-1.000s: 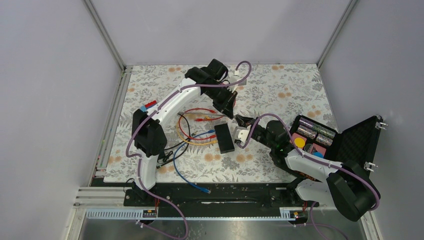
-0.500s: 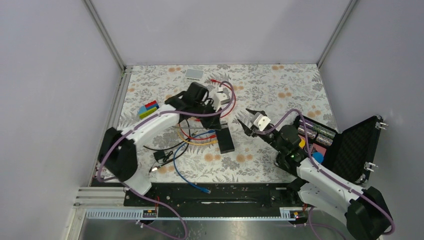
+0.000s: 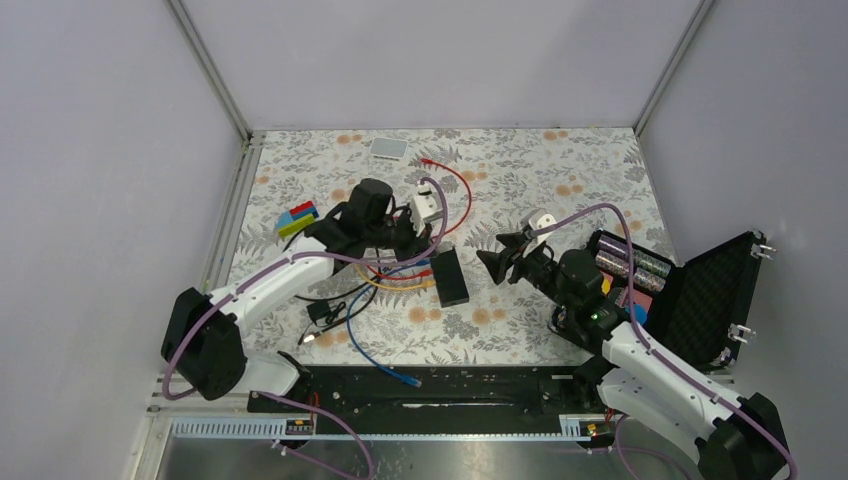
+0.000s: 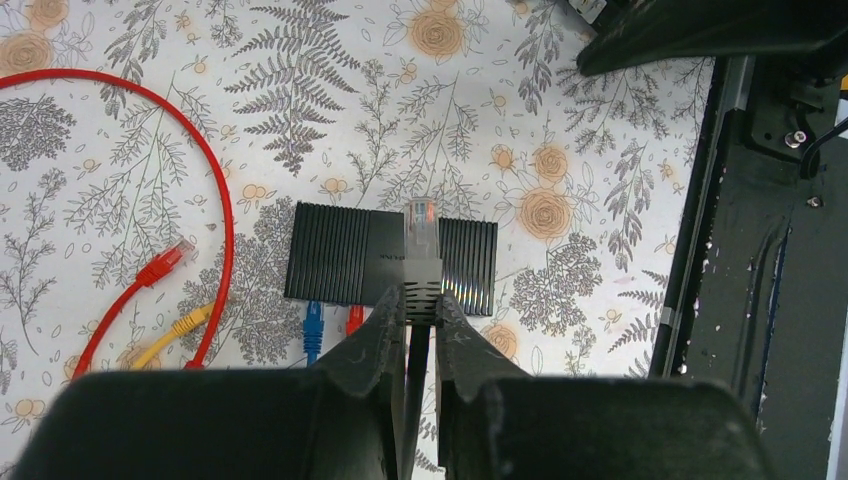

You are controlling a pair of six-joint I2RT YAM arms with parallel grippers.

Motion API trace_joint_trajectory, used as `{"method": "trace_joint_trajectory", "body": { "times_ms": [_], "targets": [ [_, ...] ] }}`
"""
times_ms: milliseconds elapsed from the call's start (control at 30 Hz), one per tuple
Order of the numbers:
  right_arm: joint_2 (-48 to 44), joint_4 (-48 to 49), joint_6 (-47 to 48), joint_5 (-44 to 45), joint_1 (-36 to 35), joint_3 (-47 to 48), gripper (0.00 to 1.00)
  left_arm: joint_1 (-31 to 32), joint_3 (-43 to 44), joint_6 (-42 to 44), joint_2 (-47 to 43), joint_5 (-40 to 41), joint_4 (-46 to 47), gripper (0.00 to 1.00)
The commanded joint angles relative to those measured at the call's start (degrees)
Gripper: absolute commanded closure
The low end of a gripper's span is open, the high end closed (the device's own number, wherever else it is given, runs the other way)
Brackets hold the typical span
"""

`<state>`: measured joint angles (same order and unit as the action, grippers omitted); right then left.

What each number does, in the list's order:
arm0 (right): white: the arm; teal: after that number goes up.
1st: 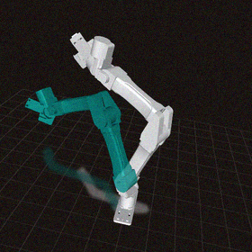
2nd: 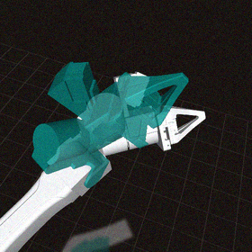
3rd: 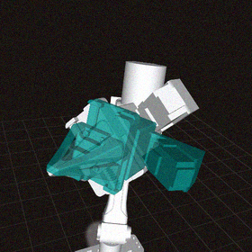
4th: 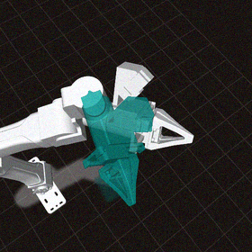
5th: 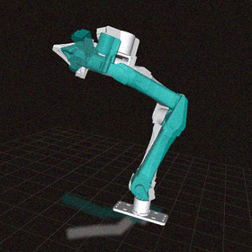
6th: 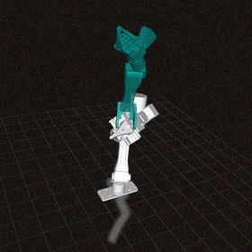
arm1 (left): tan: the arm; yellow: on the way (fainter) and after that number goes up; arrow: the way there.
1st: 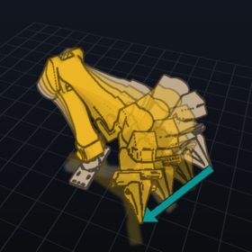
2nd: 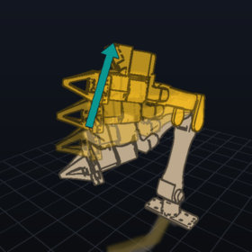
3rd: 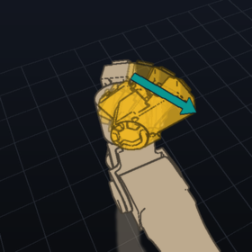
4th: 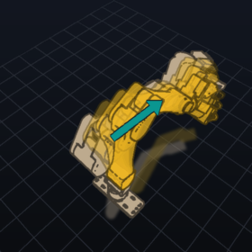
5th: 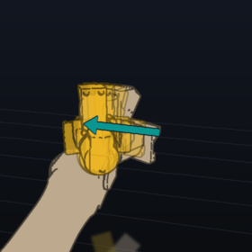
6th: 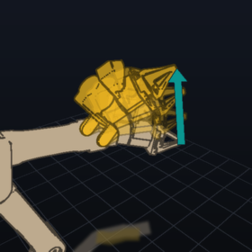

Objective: Insert the plug into the switch port
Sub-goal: Pick up the connector from the center of the board, then insert the connector into the switch port.

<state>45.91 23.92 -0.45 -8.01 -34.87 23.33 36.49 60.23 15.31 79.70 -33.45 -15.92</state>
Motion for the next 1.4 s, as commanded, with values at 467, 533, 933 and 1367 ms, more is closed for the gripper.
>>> {"method": "trace_joint_trajectory", "body": {
  "times_ms": [467, 533, 933, 1367],
  "targets": [
    [7.72, -3.77, -22.68, -1.49, 0.69, 1.01, 0.18, 7.79, -25.92, -8.3, -15.46, 21.05, 21.85, 1.0],
    [11.01, -4.37, -24.98, -3.86, 1.32, 1.58, 0.22, 8.35, -27.93, -9.65, -15.96, 21.57, 24.08, 1.0],
    [22.63, -2.28, -27.75, -17.18, 8.88, 3.5, 0.34, 13.63, -31.09, -9.25, -11.38, 27.21, 22.64, 1.0],
    [38.72, -3.31, -27.83, -26.38, 11.23, 10.49, 0.38, 14.59, -28.63, -14.07, -0.98, 29.73, 23.33, 1.0]
  ]
}}
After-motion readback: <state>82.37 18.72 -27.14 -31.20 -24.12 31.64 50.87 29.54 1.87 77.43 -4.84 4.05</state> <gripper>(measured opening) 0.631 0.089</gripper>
